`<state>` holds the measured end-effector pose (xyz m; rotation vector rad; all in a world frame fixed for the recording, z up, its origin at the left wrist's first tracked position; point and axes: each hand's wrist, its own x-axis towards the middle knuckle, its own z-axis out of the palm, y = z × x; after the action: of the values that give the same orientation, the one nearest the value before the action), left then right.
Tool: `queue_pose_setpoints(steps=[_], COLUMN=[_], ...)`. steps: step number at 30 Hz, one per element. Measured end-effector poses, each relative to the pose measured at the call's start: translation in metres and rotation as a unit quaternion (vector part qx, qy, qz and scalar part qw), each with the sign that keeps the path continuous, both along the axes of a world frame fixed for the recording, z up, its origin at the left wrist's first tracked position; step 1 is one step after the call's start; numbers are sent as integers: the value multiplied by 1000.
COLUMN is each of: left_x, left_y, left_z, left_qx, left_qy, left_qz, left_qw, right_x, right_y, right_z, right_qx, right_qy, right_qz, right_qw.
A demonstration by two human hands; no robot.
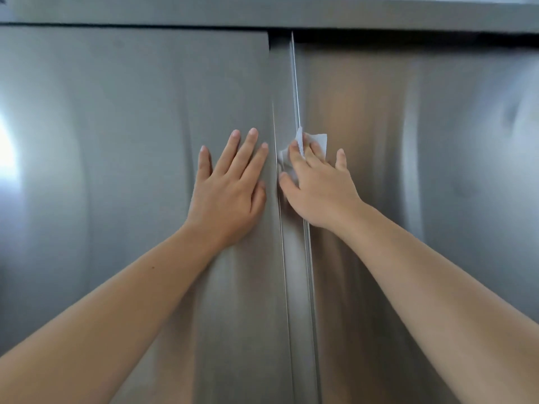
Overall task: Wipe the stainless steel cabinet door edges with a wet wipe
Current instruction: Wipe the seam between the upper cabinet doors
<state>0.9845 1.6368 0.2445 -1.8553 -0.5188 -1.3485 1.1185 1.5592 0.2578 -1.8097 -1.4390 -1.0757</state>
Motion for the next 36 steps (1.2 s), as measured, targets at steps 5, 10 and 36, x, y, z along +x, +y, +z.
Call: queue_pose_setpoints(steps=[5, 10, 36], left_x=[-8, -19, -19], left_y=[8, 21, 27], left_z=[26, 40, 39], left_qx=[33, 45, 50], left_qy=[4, -24, -33], left_qz=[20, -2, -2], left_qw=[999, 999, 998], right_x=[1, 2, -11], right_y=[3, 7, 29], right_z=[37, 68, 80], right_qx=[11, 28, 168], right_qy=[-14, -9, -84], right_qz=[-8, 12, 20], right_qw=[1000, 999, 982])
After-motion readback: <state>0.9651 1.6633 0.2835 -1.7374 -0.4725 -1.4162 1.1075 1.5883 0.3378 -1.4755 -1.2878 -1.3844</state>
